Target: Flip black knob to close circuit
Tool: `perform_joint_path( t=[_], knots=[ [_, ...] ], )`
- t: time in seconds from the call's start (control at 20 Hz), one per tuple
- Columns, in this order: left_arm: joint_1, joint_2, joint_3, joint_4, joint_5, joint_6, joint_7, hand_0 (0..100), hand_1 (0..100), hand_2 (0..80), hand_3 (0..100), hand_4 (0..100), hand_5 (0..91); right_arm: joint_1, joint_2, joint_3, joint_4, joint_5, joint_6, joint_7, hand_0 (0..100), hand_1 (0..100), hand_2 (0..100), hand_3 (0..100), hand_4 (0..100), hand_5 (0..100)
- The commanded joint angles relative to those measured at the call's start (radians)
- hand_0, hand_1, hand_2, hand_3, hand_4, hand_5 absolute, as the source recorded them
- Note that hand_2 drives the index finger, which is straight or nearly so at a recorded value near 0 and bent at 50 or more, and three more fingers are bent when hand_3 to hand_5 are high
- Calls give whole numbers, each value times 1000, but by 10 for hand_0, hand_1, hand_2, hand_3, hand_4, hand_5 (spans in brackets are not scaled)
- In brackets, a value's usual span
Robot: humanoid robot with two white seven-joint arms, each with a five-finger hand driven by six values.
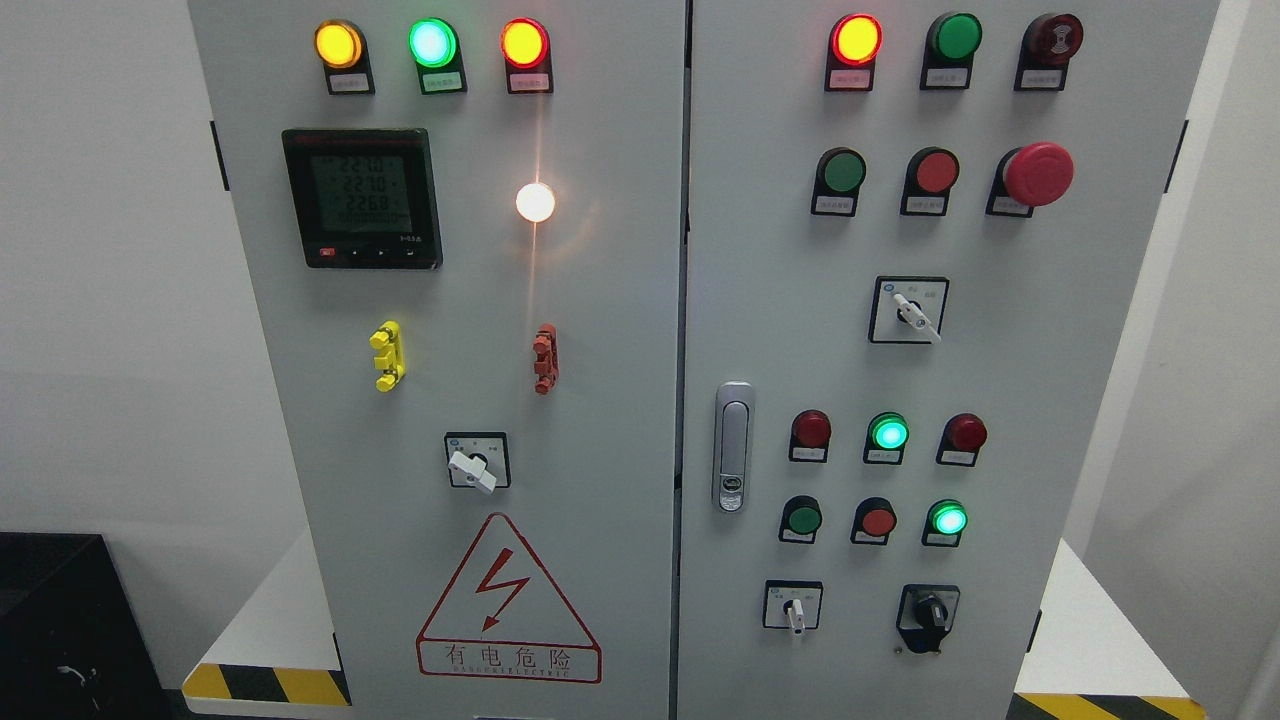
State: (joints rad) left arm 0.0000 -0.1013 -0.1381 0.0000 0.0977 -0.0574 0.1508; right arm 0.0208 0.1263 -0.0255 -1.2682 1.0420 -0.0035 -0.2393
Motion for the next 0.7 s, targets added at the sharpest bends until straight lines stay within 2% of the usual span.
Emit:
perform_joint_path(
  t=[0.0, 0.15, 0.3, 0.4, 0.5, 0.65],
  knots=[
    [23, 0, 0, -31, 0, 1, 0, 120, 556, 0, 0, 0, 0, -36, 1, -63, -96, 64, 22, 15, 0, 136, 873, 1000, 934, 1000],
    [23, 0, 0, -29, 0, 1, 0, 120, 556, 0, 0, 0, 0, -56, 1, -86, -109, 98, 31, 18, 0, 136, 873, 1000, 938, 1000],
    [23, 0, 0, -29, -1, 1, 0, 120, 556, 0, 0, 0, 0, -71, 1, -97, -132, 108, 46, 47, 0, 134, 873, 1000, 939, 1000],
    [23, 0, 0, -31, 0, 1, 0, 120, 556, 0, 0, 0, 0, -90, 1, -103, -134, 133, 65, 52, 0, 130, 875, 1000, 941, 1000],
    [21, 0, 0, -31, 0, 1, 0, 120, 556, 0, 0, 0, 0, -99, 1, -125, -134, 170, 66, 55, 0, 107, 875, 1000, 941, 1000],
    [23, 0, 0, -31, 0, 1, 0, 120, 556, 0, 0, 0, 0, -110, 3, -126, -137, 174, 91, 80, 0, 75, 875, 1000, 942, 1000]
  ],
)
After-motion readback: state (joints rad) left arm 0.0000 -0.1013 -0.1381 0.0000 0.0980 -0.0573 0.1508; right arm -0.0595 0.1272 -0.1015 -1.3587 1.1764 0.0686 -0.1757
